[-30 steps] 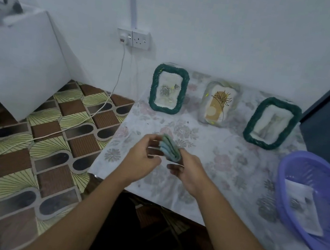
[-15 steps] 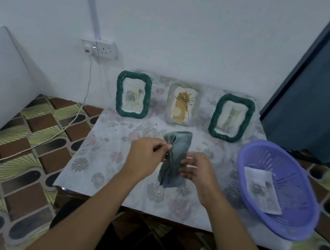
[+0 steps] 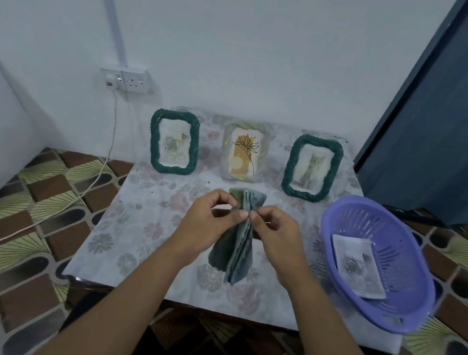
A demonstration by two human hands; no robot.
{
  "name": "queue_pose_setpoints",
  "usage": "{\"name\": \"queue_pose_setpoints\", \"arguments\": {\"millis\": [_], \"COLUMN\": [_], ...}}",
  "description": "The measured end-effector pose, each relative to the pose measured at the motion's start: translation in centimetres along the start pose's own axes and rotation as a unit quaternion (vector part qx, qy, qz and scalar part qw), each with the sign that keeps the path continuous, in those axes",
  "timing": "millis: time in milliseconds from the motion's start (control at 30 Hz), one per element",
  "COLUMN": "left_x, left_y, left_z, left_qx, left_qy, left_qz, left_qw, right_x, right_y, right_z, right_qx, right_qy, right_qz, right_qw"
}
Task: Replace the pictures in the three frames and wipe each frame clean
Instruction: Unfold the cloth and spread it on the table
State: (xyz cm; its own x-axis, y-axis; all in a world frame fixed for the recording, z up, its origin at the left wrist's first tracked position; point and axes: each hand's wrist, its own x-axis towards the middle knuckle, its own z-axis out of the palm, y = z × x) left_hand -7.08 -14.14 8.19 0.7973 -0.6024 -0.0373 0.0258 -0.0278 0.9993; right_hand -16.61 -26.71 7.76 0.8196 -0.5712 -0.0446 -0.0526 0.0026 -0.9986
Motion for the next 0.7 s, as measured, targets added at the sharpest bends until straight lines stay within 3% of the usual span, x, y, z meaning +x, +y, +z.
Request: {"name": "queue_pose_setpoints", "arguments": {"millis": [200,300,400,567,700], "left_x": [0.6,0.7,-0.1,-0.9,-0.7], "left_y": [-0.6,-0.9,-0.2,1.0,0.7], "left_z": [-1.2,-1.5,-0.9,0.2,0.2], "left_qx": [0.002,0.091,0.178,0.096,0.141], "left_qy": [0.095,0.107,0.081,-0.039,-0.036], "left_qz": [-0.033,-0.043,0.015,0.049,0.06], "left_qw": [0.995,0.989,0.981,0.993,0.988], "right_x": [-0.1,0.0,0.0,0.1,0.4], "right_y": [-0.5,-0.6,-0.8,-1.5,-1.6], "right_z": [-0.8,-0.9,-0.6,-0.3,-0.5], "right_qx": [0.082,0.11,0.104,0.05,0.058], "right_qy": [0.025,0.049,0.044,0.035,0.013], "right_qz": [0.013,0.015,0.013,-0.007,0.0], "right_qw": [0.996,0.993,0.994,0.998,0.998]}}
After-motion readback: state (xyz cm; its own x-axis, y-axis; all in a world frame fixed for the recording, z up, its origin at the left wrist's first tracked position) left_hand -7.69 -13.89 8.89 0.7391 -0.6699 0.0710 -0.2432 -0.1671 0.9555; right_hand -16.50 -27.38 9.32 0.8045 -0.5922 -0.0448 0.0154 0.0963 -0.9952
